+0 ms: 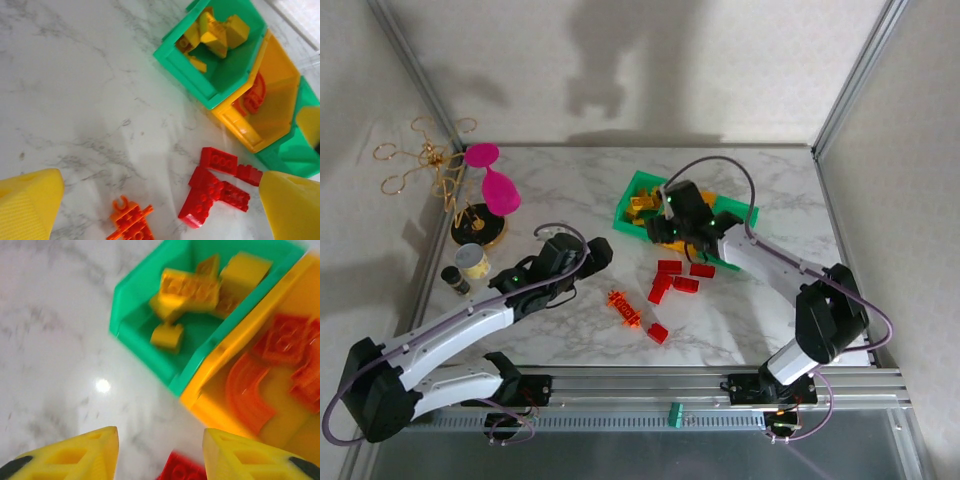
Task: Sort the legos into containers by color
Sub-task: Place the lego in the container, then pick up the lego from the bottom-center of the table.
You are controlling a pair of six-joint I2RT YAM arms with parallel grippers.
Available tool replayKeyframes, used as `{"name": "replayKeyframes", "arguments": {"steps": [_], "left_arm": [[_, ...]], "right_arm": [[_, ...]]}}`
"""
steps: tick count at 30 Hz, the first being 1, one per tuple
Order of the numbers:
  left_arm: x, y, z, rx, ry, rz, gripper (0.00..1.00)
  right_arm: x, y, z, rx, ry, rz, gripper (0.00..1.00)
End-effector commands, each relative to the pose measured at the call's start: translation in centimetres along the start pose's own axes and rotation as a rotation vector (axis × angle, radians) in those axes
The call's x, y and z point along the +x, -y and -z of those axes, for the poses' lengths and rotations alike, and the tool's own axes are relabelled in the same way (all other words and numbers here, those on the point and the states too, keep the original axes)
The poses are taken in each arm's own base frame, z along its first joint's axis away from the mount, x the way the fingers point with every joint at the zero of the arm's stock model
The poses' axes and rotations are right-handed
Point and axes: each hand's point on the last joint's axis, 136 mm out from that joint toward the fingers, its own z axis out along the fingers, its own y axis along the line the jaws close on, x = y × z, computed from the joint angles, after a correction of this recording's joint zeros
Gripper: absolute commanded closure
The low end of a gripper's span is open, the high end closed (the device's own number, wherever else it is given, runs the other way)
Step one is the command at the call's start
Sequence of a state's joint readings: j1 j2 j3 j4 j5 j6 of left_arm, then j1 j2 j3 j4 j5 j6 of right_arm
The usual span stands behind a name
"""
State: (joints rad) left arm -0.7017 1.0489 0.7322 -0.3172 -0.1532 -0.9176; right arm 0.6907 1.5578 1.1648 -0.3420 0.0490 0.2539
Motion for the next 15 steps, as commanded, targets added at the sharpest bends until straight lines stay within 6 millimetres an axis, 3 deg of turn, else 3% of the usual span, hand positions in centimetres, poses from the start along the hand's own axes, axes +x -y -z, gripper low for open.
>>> {"name": "replayKeyframes", "arguments": {"steps": [1, 10, 15], "left_arm": [[1.1, -2.6, 0.5, -0.060, -0.009, 0.018, 0.00], [2.5, -6.9, 1.7, -0.122, 0.006, 0.100, 0.00], [2.9, -8.3, 2.5, -0.133, 0.010, 0.137, 0.00]], "right_arm": [[3.8, -2.2, 0.7, -0.023, -0.071, 0.049, 0.49], [11.9, -8.9, 1.5, -0.145, -0.168, 0.153, 0.35], [14.6, -10.6, 0.8, -0.140, -0.205, 0.171, 0.27]]}}
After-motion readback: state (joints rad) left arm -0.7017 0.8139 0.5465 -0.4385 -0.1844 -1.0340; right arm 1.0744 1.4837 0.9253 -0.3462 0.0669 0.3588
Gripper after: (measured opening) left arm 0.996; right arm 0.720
